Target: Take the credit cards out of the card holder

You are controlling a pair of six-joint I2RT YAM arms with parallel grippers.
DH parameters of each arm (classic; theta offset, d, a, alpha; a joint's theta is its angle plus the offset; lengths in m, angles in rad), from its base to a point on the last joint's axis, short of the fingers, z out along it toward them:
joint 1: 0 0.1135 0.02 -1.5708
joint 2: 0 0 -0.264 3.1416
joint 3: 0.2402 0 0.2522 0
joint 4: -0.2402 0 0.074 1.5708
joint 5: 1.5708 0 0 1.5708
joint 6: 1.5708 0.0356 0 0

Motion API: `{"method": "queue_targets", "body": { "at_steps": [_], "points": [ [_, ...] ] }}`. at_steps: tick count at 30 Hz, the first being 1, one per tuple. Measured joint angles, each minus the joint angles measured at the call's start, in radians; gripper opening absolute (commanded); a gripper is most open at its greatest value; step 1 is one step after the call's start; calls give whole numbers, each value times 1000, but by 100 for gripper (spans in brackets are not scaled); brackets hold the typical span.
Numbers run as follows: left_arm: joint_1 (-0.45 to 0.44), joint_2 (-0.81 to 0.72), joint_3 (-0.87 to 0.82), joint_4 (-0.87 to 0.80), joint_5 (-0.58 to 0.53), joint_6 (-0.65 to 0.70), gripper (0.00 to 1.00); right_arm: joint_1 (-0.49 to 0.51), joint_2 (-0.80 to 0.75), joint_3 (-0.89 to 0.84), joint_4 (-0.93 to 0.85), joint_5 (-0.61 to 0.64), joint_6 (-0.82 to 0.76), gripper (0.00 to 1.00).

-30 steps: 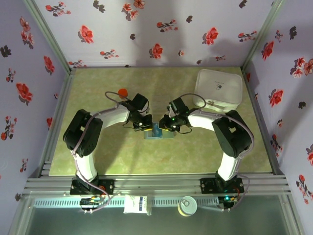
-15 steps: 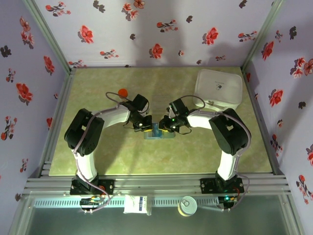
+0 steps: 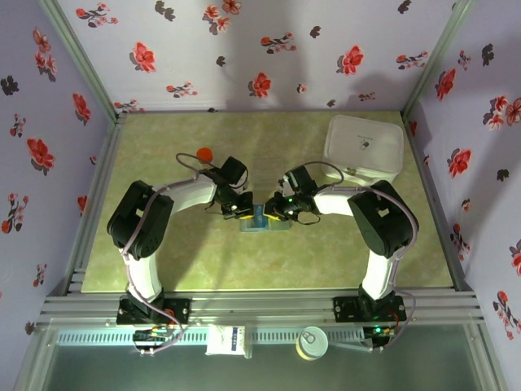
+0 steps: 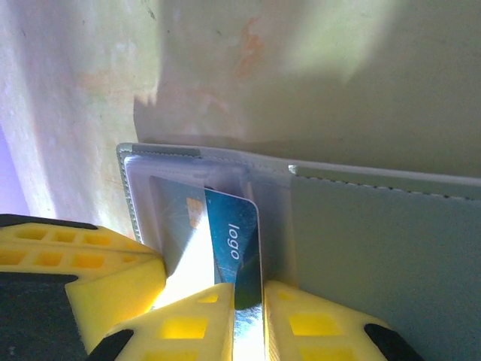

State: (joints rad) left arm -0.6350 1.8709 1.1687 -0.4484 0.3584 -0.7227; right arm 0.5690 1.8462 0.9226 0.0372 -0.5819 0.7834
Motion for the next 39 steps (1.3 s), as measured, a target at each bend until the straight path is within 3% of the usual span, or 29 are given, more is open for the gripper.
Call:
{"method": "queue_targets", "body": {
  "at_steps": [12,22,39],
  "points": [
    [0,0,0,-3,-4,0,0,-16,0,-21,60,-29,15,7],
    [0,0,0,-1,-3,0,0,-29,-32,-39,60,-32,2,5],
    [0,0,0,-1,-3,0,0,-52,-144,-20,-164,69,-101,5]
  ]
}}
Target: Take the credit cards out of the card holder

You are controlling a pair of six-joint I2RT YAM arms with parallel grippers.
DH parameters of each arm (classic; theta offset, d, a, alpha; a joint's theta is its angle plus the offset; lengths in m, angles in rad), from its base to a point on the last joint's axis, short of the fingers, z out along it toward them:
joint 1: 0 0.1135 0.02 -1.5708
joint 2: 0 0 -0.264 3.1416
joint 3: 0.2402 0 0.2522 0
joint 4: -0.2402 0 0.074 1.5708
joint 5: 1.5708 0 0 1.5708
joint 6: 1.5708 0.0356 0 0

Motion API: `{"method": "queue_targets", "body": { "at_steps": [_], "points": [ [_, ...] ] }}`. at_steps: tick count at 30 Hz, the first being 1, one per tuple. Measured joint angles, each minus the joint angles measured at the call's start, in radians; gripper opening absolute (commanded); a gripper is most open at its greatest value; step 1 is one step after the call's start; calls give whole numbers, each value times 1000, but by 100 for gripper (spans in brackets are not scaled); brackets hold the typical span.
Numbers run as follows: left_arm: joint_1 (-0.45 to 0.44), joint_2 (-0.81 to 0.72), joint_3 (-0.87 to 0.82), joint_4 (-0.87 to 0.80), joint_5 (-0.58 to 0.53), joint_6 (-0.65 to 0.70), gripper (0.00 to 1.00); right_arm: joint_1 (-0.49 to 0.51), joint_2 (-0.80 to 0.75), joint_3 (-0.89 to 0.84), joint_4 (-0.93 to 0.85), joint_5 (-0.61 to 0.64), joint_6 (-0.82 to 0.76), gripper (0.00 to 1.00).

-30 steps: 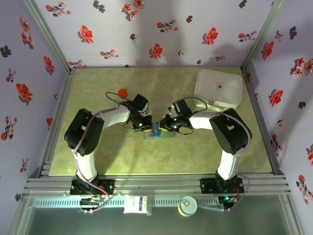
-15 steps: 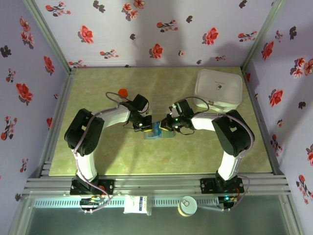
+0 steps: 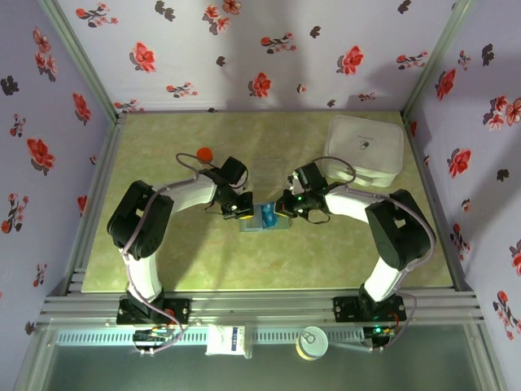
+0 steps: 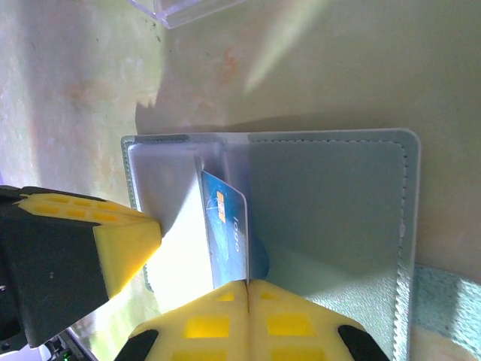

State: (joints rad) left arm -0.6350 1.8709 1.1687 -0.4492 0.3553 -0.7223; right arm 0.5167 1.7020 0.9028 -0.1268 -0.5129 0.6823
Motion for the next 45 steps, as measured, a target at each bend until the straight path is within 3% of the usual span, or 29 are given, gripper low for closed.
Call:
{"method": "queue_targets", "body": {
  "at_steps": [10,19,35,45],
  "points": [
    [0,0,-6,10,4,0,0,22,-6,47,-60,40,-11,7],
    [0,-3,-13,24,11,0,0,80,2,90,-110,98,-8,15],
    [0,-8,-21,31,12,2,0,118,2,109,-167,168,9,7],
    [16,-53,-41,10,11,9,0,126,-12,159,-239,208,2,7]
  ]
}}
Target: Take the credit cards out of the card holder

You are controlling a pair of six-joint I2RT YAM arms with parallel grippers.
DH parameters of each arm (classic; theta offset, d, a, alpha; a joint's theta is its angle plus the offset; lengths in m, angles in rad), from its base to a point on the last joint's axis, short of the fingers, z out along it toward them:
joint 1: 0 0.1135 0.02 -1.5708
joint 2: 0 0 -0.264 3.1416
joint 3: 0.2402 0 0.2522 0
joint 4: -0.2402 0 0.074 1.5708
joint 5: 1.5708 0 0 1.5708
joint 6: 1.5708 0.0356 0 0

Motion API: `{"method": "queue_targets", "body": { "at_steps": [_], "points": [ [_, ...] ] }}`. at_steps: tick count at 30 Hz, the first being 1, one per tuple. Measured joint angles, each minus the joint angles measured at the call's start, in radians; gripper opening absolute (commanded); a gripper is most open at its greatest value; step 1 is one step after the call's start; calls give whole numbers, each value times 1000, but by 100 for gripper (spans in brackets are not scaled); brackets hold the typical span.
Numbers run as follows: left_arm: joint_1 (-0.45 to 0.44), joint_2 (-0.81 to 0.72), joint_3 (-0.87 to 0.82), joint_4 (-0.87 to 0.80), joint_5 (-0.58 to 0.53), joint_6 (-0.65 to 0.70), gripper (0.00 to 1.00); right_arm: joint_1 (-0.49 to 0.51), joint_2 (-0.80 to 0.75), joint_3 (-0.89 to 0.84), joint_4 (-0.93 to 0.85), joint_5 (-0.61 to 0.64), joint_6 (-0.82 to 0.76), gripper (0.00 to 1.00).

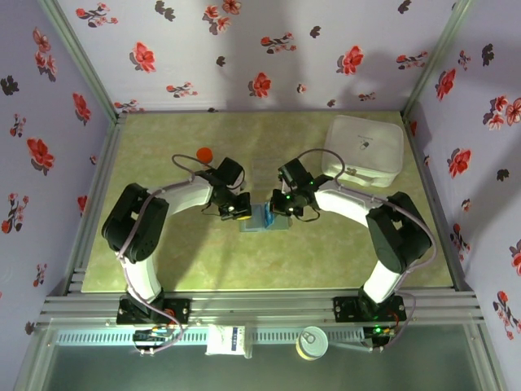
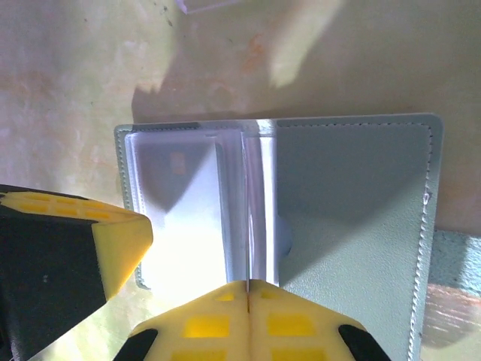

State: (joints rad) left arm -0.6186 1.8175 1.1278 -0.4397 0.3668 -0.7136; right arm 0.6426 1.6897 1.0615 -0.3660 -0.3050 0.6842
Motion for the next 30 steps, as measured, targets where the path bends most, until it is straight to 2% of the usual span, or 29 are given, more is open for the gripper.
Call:
{"method": "queue_targets", "body": {
  "at_steps": [7,9,13,21,25,30],
  "points": [
    [5,-64,-20,0,0,10,1,0,-6,111,-115,31,-149,3],
    [7,-80,-29,2,0,11,3,0,1,156,-168,47,-249,1],
    [20,-125,-60,2,-2,11,5,0,35,229,-234,82,-473,3],
    [69,-164,-98,17,-14,11,5,-3,103,348,-353,108,-1045,0],
    [84,-164,-99,20,-16,11,4,-15,156,462,-425,127,-1256,0],
    [97,-164,-98,19,-16,18,3,-64,269,660,-525,122,-1413,0]
  ]
}}
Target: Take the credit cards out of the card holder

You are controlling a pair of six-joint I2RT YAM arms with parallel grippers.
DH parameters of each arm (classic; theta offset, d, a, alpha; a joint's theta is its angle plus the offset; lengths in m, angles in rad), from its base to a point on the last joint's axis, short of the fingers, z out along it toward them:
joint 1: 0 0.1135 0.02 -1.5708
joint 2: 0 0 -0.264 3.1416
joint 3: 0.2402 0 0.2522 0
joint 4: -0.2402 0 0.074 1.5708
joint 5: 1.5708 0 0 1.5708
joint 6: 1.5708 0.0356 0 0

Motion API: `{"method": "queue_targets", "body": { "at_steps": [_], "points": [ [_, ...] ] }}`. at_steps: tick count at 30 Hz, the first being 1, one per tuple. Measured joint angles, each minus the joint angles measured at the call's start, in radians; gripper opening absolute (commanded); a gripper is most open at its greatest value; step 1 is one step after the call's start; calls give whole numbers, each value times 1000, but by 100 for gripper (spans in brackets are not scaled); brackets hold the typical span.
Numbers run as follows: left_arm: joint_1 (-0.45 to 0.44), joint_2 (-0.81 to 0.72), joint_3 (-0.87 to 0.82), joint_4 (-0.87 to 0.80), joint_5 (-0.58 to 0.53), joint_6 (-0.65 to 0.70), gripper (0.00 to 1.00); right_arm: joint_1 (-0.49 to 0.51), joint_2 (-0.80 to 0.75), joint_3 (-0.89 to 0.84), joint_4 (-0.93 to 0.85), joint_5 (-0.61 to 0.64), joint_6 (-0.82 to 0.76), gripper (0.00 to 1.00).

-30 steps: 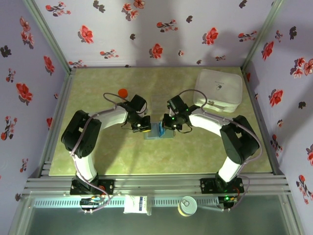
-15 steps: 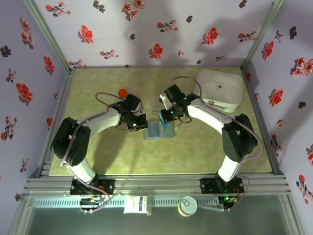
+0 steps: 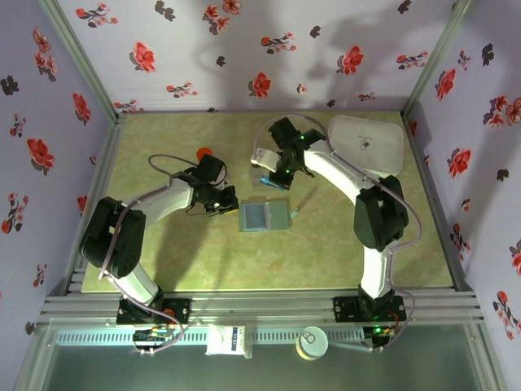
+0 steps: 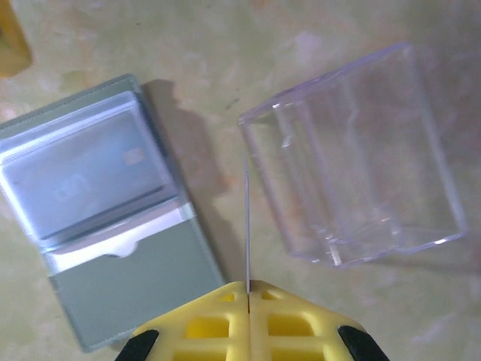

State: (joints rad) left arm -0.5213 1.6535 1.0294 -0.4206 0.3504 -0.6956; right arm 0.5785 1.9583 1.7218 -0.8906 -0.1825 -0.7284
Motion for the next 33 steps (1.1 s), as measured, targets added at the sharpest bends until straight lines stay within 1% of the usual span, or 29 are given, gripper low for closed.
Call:
{"method": "queue_targets", "body": {
  "at_steps": [7,13,15,19,26,33],
  "points": [
    [23,0,8,-14,0,13,3,-48,186,286,-159,-24,-126,0],
    [45,0,10,-23,0,23,3,-51,335,528,-279,-47,-190,0],
    [50,0,10,-23,0,23,3,-51,368,576,-301,-53,-207,0],
    [57,8,10,-22,0,23,3,-51,414,632,-340,-63,-237,0],
    [58,56,30,-25,2,24,3,-51,452,647,-389,-95,-275,0],
    [61,64,41,-26,9,26,3,-50,494,661,-447,-127,-293,0]
  ]
}}
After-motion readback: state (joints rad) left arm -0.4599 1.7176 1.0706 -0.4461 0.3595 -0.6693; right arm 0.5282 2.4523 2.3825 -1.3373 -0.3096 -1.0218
